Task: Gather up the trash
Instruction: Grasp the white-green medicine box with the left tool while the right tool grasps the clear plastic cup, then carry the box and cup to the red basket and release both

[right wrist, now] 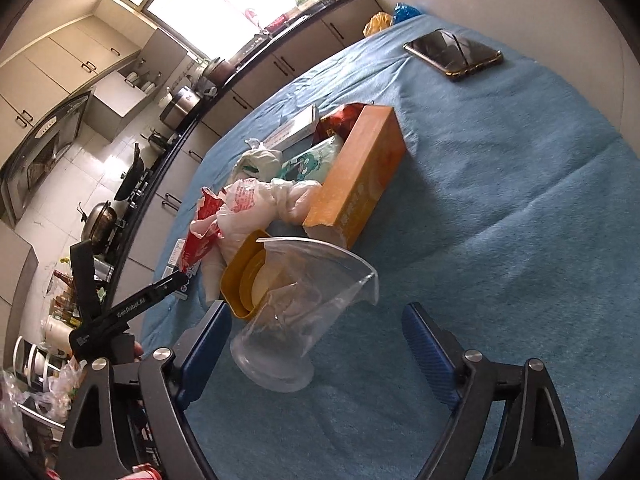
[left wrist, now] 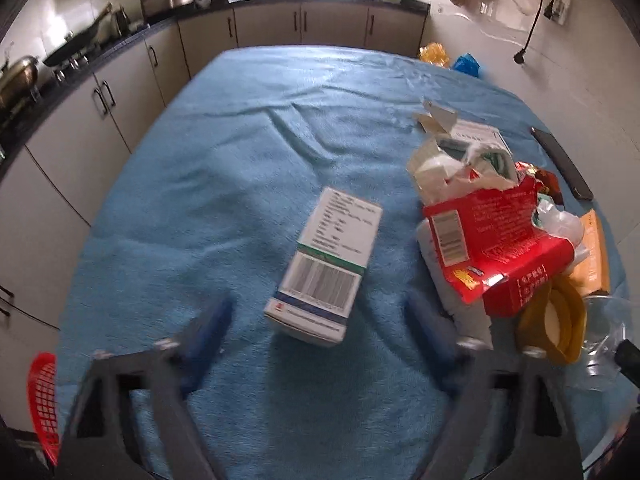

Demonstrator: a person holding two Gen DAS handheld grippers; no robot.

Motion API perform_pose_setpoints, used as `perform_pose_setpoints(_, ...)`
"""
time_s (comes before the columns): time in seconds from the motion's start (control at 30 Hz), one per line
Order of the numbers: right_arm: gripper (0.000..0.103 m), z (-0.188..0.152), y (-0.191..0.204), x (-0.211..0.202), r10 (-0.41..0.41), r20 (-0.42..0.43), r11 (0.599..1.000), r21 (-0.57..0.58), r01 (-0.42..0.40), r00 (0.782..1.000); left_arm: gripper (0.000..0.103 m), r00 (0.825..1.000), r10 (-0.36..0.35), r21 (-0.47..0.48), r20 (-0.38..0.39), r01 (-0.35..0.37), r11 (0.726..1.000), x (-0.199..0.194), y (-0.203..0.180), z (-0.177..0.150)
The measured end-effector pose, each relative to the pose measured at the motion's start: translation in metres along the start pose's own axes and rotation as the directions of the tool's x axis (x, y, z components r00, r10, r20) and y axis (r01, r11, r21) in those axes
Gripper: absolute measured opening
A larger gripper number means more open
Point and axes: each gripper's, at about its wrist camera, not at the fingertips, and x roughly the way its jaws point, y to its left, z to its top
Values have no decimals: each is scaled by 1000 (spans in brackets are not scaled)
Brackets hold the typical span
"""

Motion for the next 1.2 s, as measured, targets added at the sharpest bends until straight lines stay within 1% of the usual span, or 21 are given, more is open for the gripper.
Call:
perform_pose_setpoints(0.03, 82, 0, 1, 2, 0, -6, 1000, 0, 0, 1000, 36, 1000, -2, 4, -17, 2, 1000, 3, -2, -1)
perform_pose_setpoints(0.07, 75, 1, 1, 3, 0, -13, 1000, 3, 0, 1000, 36, 999, 0, 9, -37, 0, 1000, 6, -4, -2)
perform_pose_setpoints(0.1, 71, 1, 0, 4, 3, -22, 1000, 11, -2, 1000, 35, 999, 5, 10, -39, -5, 1000, 6, -6, -4)
perform_pose_setpoints(0.13, 69, 1, -1, 4, 15, -28, 1000, 21, -15, 999, 35, 1000, 9, 10, -30, -9, 1000, 4, -7, -6)
perform_pose_setpoints(0.2, 64, 0, -3, 3, 34, -27, 999, 39, -33, 999, 34, 1000, -10, -3, -24, 10, 1000, -3, -6, -12)
perform_pose_setpoints(0.23, 38, -1, -4, 1, 44, -26, 998, 43, -42, 999, 34, 1000, -22, -11, -21, 22, 1000, -7, -6, -14)
perform_pose_setpoints(0.27, 35, -2, -4, 1, 76, -33, 996, 45, -74, 997, 34, 999, -36, -21, -17, 35, 999, -13, -6, -18)
perform_pose_setpoints(0.3, 35, -3, -4, 0, 112, -47, 992, 56, -109, 993, 34, 999, -42, -26, -13, 42, 999, -17, -6, -21)
perform_pose_setpoints(0.37, 33, -6, -2, -2, 96, -41, 995, 41, -95, 995, 34, 999, -53, -40, 0, 53, 998, -29, -6, -28)
perform_pose_setpoints(0.43, 31, -11, 3, -7, 72, -30, 997, 0, -72, 997, 34, 998, -63, -53, 12, 64, 997, -40, -5, -36)
perform_pose_setpoints(0.57, 30, -21, 17, -17, 68, -23, 996, -48, -69, 997, 34, 995, -82, -79, 58, 87, 993, -72, 1, -56)
perform_pose_setpoints(0.67, 30, -27, 28, -26, 58, 0, 994, -96, -57, 998, 35, 991, -92, -120, 101, 104, 987, -97, 15, -72)
perform_pose_setpoints(0.73, 30, -31, 38, -31, 61, 13, 989, -133, -59, 998, 35, 988, -86, -148, 131, 105, 983, -113, 29, -84)
perform_pose_setpoints(0.8, 30, -34, 50, -36, 64, 25, 983, -173, -58, 998, 35, 985, -42, -177, 168, 72, 982, -130, 47, -99)
perform_pose_setpoints(0.87, 30, -39, 66, -36, 73, 29, 974, -218, -65, 997, 35, 982, 23, -202, 189, 16, 979, -140, 63, -112)
perform_pose_setpoints(0.9, 30, -41, 74, -35, 79, 26, 969, -237, -71, 997, 35, 977, 76, -229, 197, -29, 973, -146, 77, -121)
perform_pose_setpoints(0.97, 30, -45, 91, -30, 98, 12, 956, -281, -90, 995, 35, 972, 130, -270, 193, -75, 960, -150, 97, -132)
perform_pose_setpoints(1.07, 30, -53, 119, -13, 137, -37, 928, -344, -141, 990, 35, 961, 223, -363, 162, -152, 919, -153, 142, -155)
perform_pose_setpoints(1.13, 30, -60, 144, 4, 158, -85, 905, -386, -179, 984, 35, 953, 270, -411, 138, -193, 891, -155, 167, -170)
perform_pose_setpoints(1.2, 30, -68, 166, 22, 171, -133, 884, -417, -212, 976, 35, 944, 313, -464, 105, -231, 855, -152, 193, -185)
